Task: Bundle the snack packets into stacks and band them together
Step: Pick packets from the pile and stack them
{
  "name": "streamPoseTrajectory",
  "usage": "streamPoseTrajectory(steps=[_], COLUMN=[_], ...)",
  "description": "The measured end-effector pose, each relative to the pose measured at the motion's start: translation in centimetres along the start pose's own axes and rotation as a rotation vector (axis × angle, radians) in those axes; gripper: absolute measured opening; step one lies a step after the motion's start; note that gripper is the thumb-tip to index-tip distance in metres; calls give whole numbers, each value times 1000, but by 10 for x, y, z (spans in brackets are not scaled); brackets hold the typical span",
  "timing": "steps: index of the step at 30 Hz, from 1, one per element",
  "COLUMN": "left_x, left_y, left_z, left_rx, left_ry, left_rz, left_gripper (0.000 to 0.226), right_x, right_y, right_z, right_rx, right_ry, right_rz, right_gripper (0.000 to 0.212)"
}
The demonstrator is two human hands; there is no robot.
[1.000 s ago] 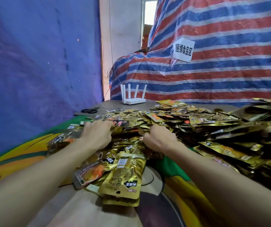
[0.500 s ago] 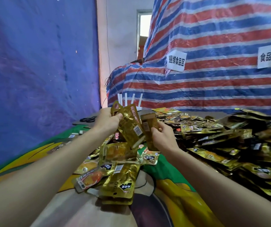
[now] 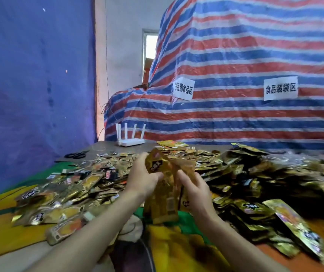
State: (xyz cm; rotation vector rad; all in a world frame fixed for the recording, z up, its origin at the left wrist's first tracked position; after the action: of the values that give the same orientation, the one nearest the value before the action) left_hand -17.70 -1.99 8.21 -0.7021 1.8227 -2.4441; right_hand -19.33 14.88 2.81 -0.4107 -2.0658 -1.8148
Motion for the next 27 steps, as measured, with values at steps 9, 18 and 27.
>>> streamPoseTrajectory(steps=[9,18,27], left_x=[-12,-5,-24], left_y=[32,76,58], left_z=[-21,5,-35], left_rx=[-436,-739,-152], left_ry=[-82,-215,113], left_rz=[76,287,175], left_gripper=[21,15,34], right_x=[4,13,10], right_y=[-20,-18,-11], right_z=[11,23,39], right_rx=[-128,63,173], right_ry=[100,-47,-186], right_rz=[55,60,58], right_gripper=[50,29,23])
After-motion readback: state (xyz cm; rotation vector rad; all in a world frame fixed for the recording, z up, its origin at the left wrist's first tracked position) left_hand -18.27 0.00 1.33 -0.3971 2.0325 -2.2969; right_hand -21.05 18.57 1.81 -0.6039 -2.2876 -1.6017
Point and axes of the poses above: each hand's wrist, its own x-axis towards the middle knuckle, its own z-axis out of the back of the hand, y = z × x, the point moved 9 cm from there along x, towards the middle knuckle, and after that the axes turned 7 degrees about z, right-handed, at the moved point
